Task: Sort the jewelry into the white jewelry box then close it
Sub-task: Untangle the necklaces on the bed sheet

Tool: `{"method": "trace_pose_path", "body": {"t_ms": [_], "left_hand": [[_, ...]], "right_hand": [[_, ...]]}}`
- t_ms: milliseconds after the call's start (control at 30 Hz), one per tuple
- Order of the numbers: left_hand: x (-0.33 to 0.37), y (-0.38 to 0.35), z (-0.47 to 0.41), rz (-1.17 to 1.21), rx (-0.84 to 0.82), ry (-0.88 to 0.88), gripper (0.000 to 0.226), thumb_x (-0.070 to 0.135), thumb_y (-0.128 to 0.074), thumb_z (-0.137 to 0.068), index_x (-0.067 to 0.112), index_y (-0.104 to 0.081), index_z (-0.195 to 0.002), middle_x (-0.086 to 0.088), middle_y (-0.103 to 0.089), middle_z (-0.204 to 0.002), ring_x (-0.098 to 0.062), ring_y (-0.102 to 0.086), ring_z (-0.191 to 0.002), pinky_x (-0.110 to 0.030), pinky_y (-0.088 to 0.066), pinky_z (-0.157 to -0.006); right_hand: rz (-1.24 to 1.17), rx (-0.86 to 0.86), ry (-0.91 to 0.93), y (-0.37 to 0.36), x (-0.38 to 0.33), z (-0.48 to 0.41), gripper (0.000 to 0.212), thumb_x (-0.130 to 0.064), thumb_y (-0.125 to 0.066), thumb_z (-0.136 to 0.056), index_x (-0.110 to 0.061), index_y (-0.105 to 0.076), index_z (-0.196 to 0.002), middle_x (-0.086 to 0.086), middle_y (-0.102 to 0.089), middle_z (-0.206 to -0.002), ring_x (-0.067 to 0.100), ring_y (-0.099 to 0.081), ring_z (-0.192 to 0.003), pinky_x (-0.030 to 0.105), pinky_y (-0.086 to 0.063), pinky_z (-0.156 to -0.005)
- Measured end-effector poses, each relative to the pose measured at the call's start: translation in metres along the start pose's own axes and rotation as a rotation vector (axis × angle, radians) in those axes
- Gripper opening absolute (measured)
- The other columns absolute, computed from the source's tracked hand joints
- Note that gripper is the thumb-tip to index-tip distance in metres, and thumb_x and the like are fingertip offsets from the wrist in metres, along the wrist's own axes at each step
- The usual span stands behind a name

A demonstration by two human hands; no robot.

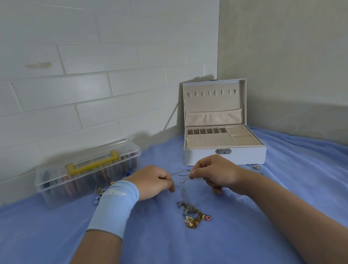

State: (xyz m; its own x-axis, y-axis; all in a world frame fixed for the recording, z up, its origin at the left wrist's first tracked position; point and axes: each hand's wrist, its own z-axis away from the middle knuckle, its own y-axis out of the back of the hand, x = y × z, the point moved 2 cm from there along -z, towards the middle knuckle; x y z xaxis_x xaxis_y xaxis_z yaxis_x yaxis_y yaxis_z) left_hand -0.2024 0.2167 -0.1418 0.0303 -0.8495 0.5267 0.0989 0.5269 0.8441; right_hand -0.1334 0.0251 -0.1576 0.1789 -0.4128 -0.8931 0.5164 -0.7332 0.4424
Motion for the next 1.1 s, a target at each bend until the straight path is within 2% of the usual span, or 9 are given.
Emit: {"method": "trace_pose_path", "body": {"t_ms": [100,267,433,500,600,700,833,967,1100], "left_hand": [[-0.001,0.001,0.0,-0.037,0.03,0.061,0.025,0.019,-0.054,-0.093,0.021,-0.072,-0.075,0.01,-0.049,-0.063,-0.008,-0.045,-0.059,-0.02,-0.033,-0.053],[-0.008,-0.002,-0.005,-0.164,0.069,0.128,0.024,0.027,-0.055,-0.085,0.024,-0.072,-0.068,0.004,-0.064,-0.078,-0.019,-0.06,-0.077,-0.026,-0.043,-0.063],[-0.008,0.0,-0.007,-0.295,0.196,0.13,0.028,0.026,-0.045,-0.094,0.023,-0.072,-0.087,0.004,-0.068,-0.086,-0.02,-0.064,-0.081,-0.027,-0.045,-0.065],[-0.009,-0.002,-0.008,-0.314,0.261,0.139,0.026,0.029,-0.044,-0.097,0.026,-0.07,-0.096,0.007,-0.068,-0.095,-0.02,-0.064,-0.09,-0.029,-0.05,-0.073],[-0.007,-0.01,-0.01,-0.287,0.258,0.1,0.016,0.037,-0.053,-0.096,0.035,-0.058,-0.11,0.012,-0.062,-0.1,-0.018,-0.061,-0.098,-0.032,-0.051,-0.084],[0.004,-0.013,-0.01,-0.227,0.263,0.017,0.008,0.043,-0.059,-0.092,0.036,-0.056,-0.094,0.014,-0.06,-0.091,-0.015,-0.061,-0.09,-0.032,-0.052,-0.08],[0.022,-0.027,-0.01,-0.286,0.146,0.072,0.033,0.064,-0.062,-0.081,0.032,-0.059,-0.071,0.014,-0.062,-0.081,-0.014,-0.061,-0.083,-0.027,-0.043,-0.066],[0.029,-0.034,-0.011,-0.302,0.15,0.119,0.036,0.062,-0.068,-0.075,0.027,-0.072,-0.082,0.01,-0.07,-0.084,-0.014,-0.065,-0.084,-0.025,-0.042,-0.063],[0.026,-0.03,-0.011,-0.274,0.099,0.129,0.028,0.055,-0.072,-0.076,0.029,-0.074,-0.086,0.011,-0.071,-0.086,-0.013,-0.067,-0.085,-0.025,-0.046,-0.068]], "right_hand": [[0.038,-0.027,0.003,0.002,-0.002,0.003,0.014,-0.017,-0.069,-0.092,-0.014,-0.072,-0.078,0.002,-0.032,-0.052,0.015,-0.029,-0.046,0.023,-0.033,-0.04],[0.136,-0.035,0.001,0.001,-0.002,0.006,0.011,-0.017,-0.07,-0.09,-0.008,-0.075,-0.085,-0.002,-0.044,-0.053,0.014,-0.035,-0.047,0.024,-0.034,-0.042],[0.3,0.066,0.016,0.002,0.001,0.002,0.015,-0.019,-0.068,-0.091,-0.006,-0.074,-0.087,-0.01,-0.051,-0.047,0.003,-0.041,-0.039,0.018,-0.038,-0.044],[0.367,0.101,0.027,0.002,0.002,0.001,0.016,-0.02,-0.067,-0.091,-0.008,-0.075,-0.087,-0.015,-0.05,-0.041,-0.002,-0.043,-0.037,0.016,-0.038,-0.046],[0.403,0.108,0.018,0.003,0.001,0.001,0.016,-0.02,-0.066,-0.091,-0.008,-0.075,-0.086,-0.012,-0.056,-0.051,-0.001,-0.048,-0.046,0.019,-0.043,-0.052],[0.482,0.058,-0.011,0.004,0.0,0.003,0.015,-0.018,-0.065,-0.087,-0.011,-0.074,-0.077,-0.006,-0.061,-0.06,0.009,-0.054,-0.057,0.024,-0.051,-0.058],[0.538,-0.03,-0.054,0.007,-0.006,0.009,0.016,-0.02,-0.071,-0.081,-0.021,-0.07,-0.064,-0.006,-0.065,-0.063,0.01,-0.058,-0.061,0.024,-0.052,-0.061],[0.647,-0.063,-0.08,0.011,-0.013,0.016,0.012,-0.028,-0.075,-0.08,-0.022,-0.075,-0.071,-0.008,-0.064,-0.064,0.009,-0.057,-0.063,0.023,-0.049,-0.059],[0.733,0.098,0.029,0.007,-0.014,0.013,0.013,-0.033,-0.066,-0.083,-0.028,-0.078,-0.084,-0.012,-0.072,-0.078,0.006,-0.063,-0.074,0.029,-0.056,-0.073]]}}
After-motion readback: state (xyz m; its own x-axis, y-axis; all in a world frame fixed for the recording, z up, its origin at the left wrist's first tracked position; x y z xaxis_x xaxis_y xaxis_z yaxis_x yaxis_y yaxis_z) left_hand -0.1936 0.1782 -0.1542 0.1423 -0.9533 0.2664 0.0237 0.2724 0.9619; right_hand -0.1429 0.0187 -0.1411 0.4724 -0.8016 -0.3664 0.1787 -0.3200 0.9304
